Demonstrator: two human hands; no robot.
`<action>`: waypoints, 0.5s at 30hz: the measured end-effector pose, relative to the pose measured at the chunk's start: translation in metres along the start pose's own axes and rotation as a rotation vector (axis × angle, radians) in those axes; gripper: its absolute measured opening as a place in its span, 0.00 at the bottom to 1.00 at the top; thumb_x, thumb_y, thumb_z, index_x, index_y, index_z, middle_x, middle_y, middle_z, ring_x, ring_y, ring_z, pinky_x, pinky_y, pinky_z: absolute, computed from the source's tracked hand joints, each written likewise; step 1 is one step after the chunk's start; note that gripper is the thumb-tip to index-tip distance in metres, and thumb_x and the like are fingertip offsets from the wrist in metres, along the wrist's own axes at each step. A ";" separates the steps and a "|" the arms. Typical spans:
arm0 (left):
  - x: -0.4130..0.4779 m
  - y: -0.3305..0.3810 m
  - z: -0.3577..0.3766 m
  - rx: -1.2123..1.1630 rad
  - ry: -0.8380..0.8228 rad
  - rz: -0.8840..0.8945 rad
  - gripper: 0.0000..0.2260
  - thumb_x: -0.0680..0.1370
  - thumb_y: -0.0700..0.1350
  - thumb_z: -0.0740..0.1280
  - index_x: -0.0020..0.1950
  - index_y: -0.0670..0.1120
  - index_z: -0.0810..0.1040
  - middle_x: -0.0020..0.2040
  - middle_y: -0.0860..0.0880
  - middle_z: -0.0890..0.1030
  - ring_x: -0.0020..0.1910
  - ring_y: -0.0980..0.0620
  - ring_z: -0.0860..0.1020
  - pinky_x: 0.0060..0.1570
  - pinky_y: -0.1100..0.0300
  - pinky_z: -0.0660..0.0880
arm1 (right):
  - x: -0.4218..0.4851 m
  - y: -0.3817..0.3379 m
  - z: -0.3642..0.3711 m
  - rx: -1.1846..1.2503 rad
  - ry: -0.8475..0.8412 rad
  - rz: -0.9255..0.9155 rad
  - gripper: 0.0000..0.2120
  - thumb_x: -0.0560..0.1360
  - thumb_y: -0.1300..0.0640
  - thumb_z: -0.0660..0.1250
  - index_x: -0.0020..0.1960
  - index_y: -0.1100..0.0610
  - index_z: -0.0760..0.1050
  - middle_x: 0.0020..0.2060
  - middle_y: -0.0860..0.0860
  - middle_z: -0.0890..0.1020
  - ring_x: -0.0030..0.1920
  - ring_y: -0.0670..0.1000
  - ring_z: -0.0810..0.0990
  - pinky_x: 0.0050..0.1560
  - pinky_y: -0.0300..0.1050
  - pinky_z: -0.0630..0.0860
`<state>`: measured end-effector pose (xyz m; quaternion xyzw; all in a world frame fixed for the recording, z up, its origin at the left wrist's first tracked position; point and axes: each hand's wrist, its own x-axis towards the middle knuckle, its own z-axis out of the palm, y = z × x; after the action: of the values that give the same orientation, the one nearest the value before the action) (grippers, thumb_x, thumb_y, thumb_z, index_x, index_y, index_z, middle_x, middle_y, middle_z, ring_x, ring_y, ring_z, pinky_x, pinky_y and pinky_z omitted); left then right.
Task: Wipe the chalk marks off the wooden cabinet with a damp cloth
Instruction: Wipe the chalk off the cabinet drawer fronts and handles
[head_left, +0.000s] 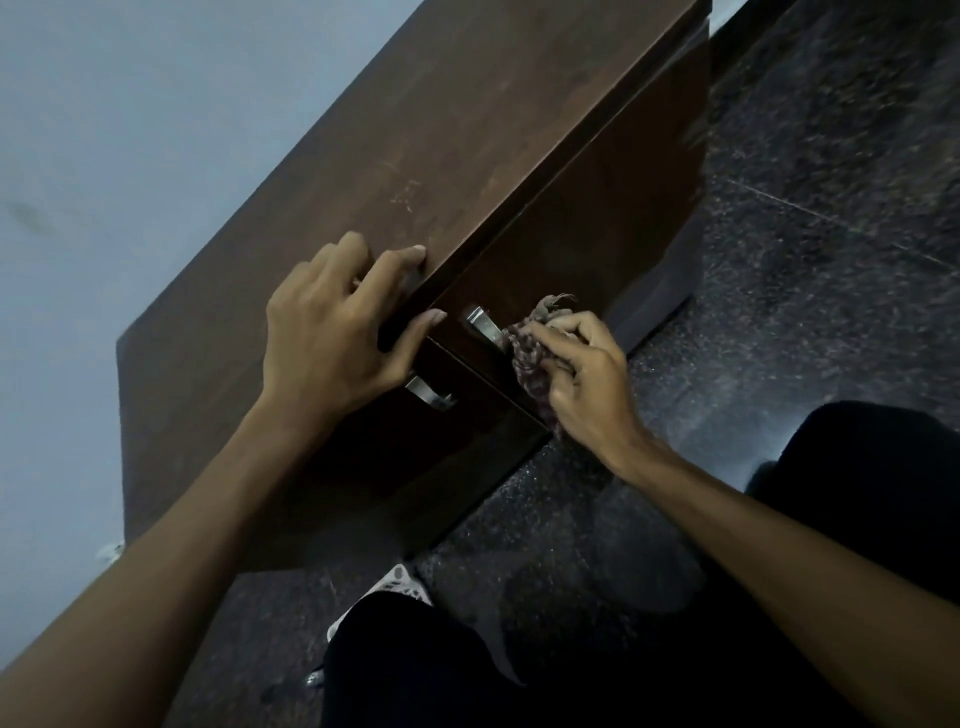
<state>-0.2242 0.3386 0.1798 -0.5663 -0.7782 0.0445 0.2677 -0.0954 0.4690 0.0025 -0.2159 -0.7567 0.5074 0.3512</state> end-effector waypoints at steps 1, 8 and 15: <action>0.000 0.000 0.000 -0.009 0.002 -0.002 0.20 0.80 0.57 0.69 0.62 0.42 0.80 0.43 0.43 0.73 0.38 0.45 0.71 0.35 0.52 0.68 | -0.001 -0.004 0.001 0.008 0.022 0.004 0.22 0.72 0.75 0.65 0.63 0.62 0.79 0.54 0.55 0.77 0.58 0.60 0.77 0.59 0.27 0.71; 0.001 0.000 -0.001 -0.036 -0.006 -0.001 0.20 0.80 0.57 0.68 0.62 0.43 0.79 0.44 0.43 0.73 0.39 0.45 0.72 0.35 0.51 0.69 | 0.009 -0.029 0.001 -0.039 0.103 -0.119 0.21 0.73 0.66 0.57 0.62 0.61 0.80 0.52 0.56 0.78 0.55 0.55 0.75 0.55 0.43 0.76; 0.000 0.000 0.000 -0.040 0.007 -0.005 0.20 0.79 0.58 0.69 0.63 0.44 0.79 0.44 0.44 0.72 0.39 0.46 0.71 0.36 0.51 0.70 | 0.016 -0.033 -0.002 -0.038 0.101 -0.036 0.18 0.72 0.72 0.66 0.59 0.61 0.82 0.52 0.54 0.79 0.55 0.54 0.76 0.54 0.39 0.74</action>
<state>-0.2244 0.3383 0.1792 -0.5698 -0.7794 0.0266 0.2591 -0.1036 0.4682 0.0383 -0.2340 -0.7513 0.4750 0.3939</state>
